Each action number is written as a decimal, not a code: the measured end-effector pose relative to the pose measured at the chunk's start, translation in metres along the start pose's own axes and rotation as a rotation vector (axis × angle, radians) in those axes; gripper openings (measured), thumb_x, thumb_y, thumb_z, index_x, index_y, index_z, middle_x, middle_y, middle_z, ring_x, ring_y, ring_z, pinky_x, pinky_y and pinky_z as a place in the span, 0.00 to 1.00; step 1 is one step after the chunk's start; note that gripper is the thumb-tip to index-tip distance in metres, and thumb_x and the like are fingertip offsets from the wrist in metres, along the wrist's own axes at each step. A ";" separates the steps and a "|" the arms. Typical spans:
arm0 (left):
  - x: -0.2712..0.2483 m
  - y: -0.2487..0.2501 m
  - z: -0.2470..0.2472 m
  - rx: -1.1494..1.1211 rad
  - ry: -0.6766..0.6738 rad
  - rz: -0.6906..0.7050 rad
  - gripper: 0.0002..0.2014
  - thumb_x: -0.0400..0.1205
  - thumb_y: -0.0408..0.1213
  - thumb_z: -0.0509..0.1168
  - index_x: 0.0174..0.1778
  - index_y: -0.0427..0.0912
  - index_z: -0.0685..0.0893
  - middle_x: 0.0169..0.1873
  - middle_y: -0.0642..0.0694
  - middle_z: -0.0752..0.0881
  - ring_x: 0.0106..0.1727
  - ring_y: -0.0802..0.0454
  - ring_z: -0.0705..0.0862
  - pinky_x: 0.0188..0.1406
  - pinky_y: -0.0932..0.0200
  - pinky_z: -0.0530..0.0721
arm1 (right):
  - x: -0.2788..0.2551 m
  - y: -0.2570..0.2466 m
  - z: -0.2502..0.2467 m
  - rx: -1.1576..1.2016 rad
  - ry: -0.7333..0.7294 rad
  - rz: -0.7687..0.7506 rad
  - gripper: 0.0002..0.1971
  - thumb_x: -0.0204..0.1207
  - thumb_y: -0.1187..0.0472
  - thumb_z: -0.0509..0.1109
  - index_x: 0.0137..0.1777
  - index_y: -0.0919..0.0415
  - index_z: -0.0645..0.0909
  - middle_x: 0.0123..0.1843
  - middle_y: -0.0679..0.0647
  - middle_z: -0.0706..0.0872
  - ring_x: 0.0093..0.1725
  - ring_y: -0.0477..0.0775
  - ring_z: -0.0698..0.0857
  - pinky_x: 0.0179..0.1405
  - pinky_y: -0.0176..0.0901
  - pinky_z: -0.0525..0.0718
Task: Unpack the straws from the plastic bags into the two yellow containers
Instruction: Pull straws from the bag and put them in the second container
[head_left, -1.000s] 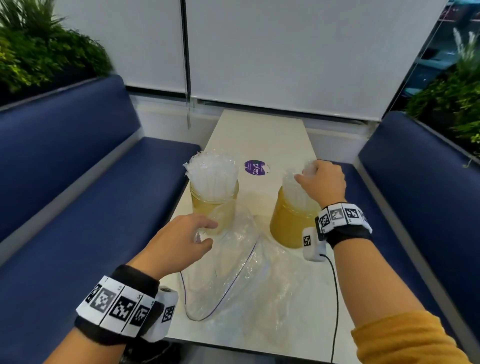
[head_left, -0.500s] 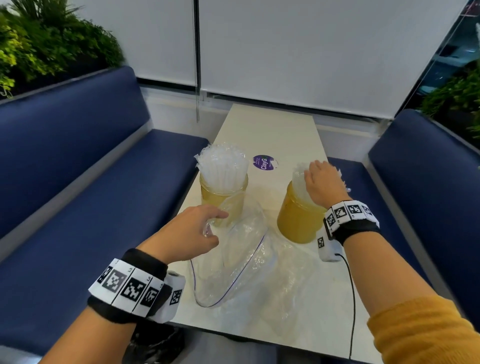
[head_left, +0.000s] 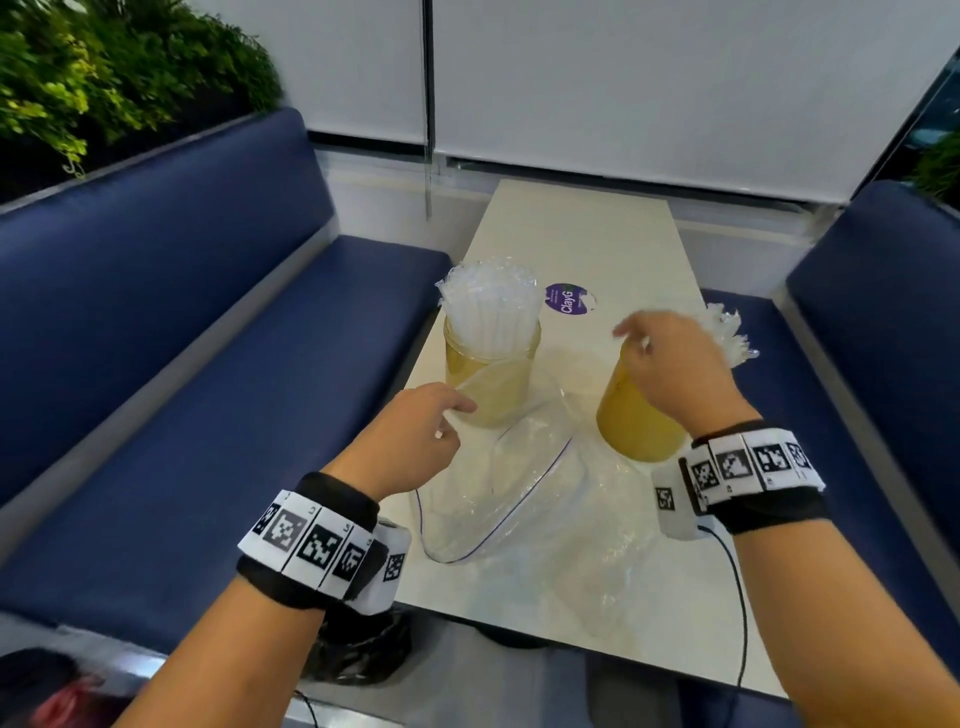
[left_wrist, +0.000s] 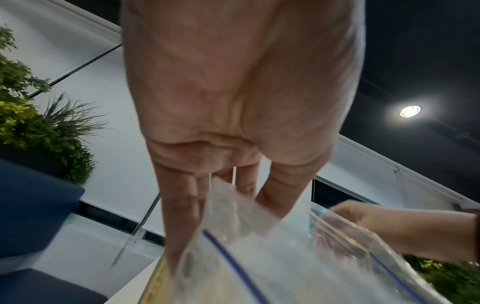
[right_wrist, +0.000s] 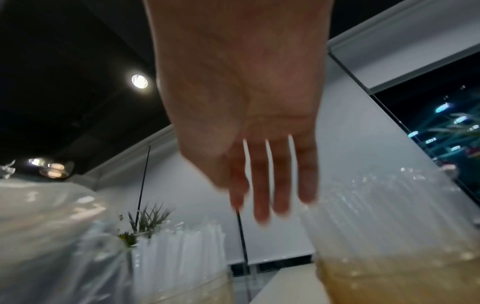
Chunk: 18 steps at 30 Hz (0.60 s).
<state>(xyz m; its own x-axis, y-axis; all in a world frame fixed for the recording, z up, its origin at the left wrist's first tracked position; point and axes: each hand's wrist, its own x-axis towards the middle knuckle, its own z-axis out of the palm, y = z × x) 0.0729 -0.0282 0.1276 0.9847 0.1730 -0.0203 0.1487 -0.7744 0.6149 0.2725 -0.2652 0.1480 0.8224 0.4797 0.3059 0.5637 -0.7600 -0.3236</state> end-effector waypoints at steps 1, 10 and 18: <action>-0.001 -0.003 0.001 -0.009 0.000 -0.015 0.20 0.86 0.37 0.64 0.74 0.52 0.79 0.71 0.57 0.80 0.61 0.56 0.84 0.64 0.57 0.82 | -0.010 -0.005 0.004 -0.047 -0.205 0.036 0.17 0.80 0.64 0.66 0.66 0.48 0.81 0.63 0.52 0.86 0.58 0.53 0.84 0.60 0.51 0.84; -0.020 -0.023 0.012 -0.094 -0.216 -0.060 0.38 0.63 0.67 0.80 0.68 0.69 0.74 0.81 0.65 0.59 0.66 0.51 0.81 0.62 0.56 0.83 | -0.064 -0.011 0.085 -0.033 -0.633 0.096 0.14 0.81 0.46 0.72 0.62 0.49 0.83 0.72 0.50 0.79 0.68 0.53 0.80 0.70 0.49 0.77; -0.020 -0.023 0.002 -0.155 -0.189 0.067 0.43 0.75 0.18 0.65 0.84 0.57 0.66 0.82 0.66 0.62 0.52 0.59 0.86 0.39 0.54 0.92 | -0.044 -0.079 0.027 0.355 0.128 -0.363 0.14 0.71 0.73 0.70 0.53 0.58 0.86 0.49 0.50 0.84 0.49 0.50 0.80 0.50 0.44 0.82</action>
<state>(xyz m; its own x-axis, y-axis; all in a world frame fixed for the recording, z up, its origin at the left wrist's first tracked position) 0.0497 -0.0148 0.1122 0.9936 -0.0037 -0.1131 0.0810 -0.6750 0.7334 0.1936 -0.2149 0.1360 0.5661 0.6104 0.5541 0.8201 -0.3489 -0.4535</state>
